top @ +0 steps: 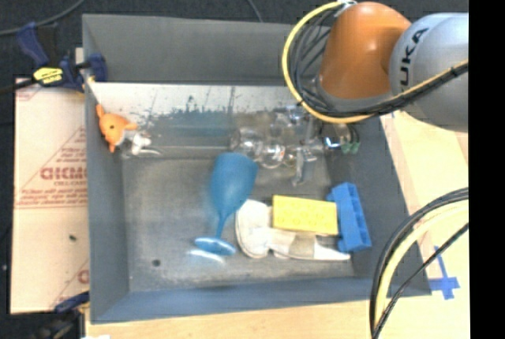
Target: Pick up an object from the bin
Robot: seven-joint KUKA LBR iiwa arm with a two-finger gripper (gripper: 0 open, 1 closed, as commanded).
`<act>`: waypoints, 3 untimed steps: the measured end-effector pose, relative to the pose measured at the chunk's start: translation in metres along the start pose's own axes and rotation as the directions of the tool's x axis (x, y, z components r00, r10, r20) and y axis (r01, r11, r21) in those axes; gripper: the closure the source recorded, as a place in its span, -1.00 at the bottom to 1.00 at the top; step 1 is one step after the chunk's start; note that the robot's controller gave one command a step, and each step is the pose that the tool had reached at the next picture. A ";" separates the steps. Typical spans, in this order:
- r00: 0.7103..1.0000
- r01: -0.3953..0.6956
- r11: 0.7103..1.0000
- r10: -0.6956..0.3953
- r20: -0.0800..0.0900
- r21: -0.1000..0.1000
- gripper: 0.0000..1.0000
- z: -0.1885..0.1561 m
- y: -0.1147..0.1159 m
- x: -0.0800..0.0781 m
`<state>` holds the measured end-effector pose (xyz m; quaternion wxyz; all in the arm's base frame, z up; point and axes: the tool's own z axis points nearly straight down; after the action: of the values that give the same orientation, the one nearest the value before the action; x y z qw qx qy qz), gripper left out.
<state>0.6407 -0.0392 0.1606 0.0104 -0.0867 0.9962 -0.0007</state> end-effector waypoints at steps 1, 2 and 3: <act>0.986 -0.166 0.986 0.166 -0.018 0.000 -1.00 0.043 0.008 0.106; 0.988 -0.153 0.988 0.153 -0.022 -0.003 -1.00 0.083 -0.023 -0.009; 0.988 -0.153 0.988 0.153 -0.014 -0.002 1.00 0.075 -0.017 0.014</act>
Offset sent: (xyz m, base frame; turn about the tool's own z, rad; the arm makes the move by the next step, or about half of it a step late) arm 0.0141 -0.0213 -0.0906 0.1538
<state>0.6316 -0.0583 0.0850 0.0033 -0.0102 0.9999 0.0012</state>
